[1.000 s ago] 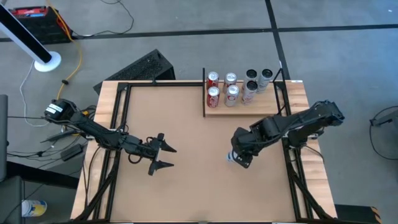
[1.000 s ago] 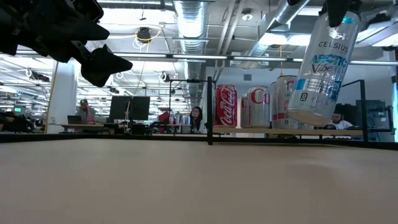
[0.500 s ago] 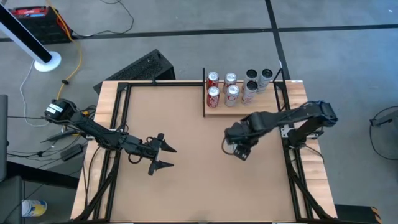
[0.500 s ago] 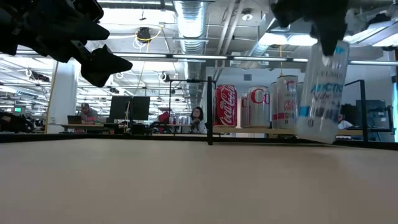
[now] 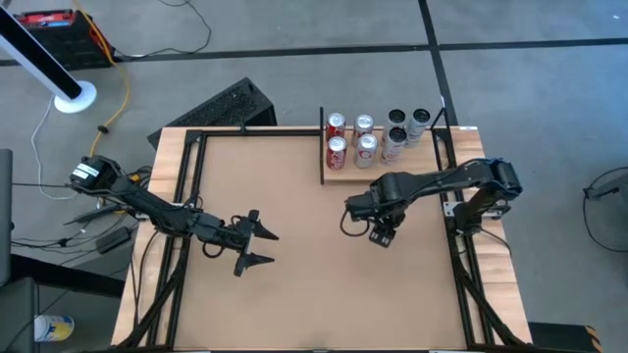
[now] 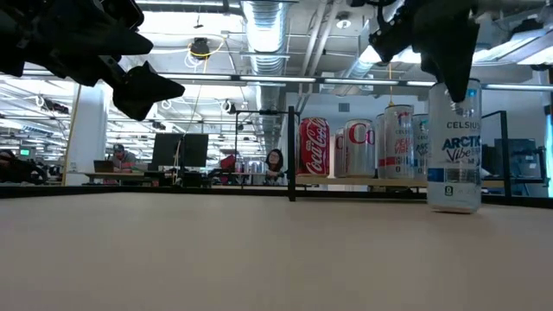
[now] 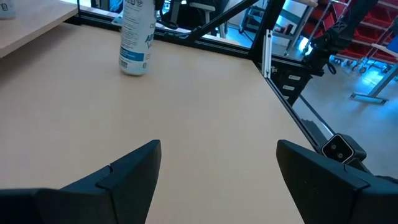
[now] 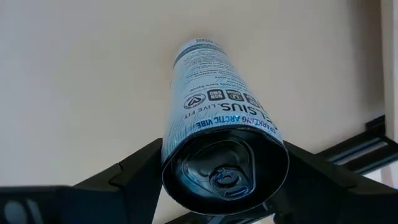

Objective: Place canned beverage on shelf
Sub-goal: Put the blue white soda can on the shelf aligned with the other blue white soda can

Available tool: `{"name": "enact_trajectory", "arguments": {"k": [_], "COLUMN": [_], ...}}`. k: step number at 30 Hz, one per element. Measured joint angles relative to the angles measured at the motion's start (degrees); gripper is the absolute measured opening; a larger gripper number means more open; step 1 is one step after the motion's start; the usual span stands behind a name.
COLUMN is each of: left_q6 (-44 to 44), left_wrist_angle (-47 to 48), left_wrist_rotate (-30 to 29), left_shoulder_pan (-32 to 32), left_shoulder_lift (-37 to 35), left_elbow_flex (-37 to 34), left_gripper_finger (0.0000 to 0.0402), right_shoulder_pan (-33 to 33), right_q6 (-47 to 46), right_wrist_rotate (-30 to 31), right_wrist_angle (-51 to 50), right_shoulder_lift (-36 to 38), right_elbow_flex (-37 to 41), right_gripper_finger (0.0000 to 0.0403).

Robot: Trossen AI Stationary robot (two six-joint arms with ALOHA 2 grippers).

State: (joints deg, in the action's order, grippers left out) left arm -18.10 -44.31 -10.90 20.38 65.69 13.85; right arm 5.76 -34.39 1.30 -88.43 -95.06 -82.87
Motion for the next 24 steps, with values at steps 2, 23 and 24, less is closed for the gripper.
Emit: {"name": "enact_trajectory", "arguments": {"k": [2, 23, 24], "left_q6": [-0.2, -0.6, -0.6], "left_wrist_angle": [0.0, 0.0, 0.0], "left_wrist_rotate": [0.0, 0.0, 0.0], "left_shoulder_pan": [0.0, 0.0, 0.0], "left_shoulder_lift": [0.0, 0.0, 0.0], "left_elbow_flex": [0.0, 0.0, 0.0], "left_gripper_finger": [0.0304, 0.0304, 0.0304], "right_shoulder_pan": [0.0, 0.6, 0.6], "right_q6": [0.0, -1.2, -1.3], "right_wrist_rotate": [-0.2, 0.0, 0.0], "right_wrist_angle": [0.6, 0.6, 0.6], "right_shoulder_lift": [0.1, 0.3, 0.3], "right_elbow_flex": [0.0, -0.1, -0.1], "right_gripper_finger": [0.0308, 0.0326, 0.0326]}}
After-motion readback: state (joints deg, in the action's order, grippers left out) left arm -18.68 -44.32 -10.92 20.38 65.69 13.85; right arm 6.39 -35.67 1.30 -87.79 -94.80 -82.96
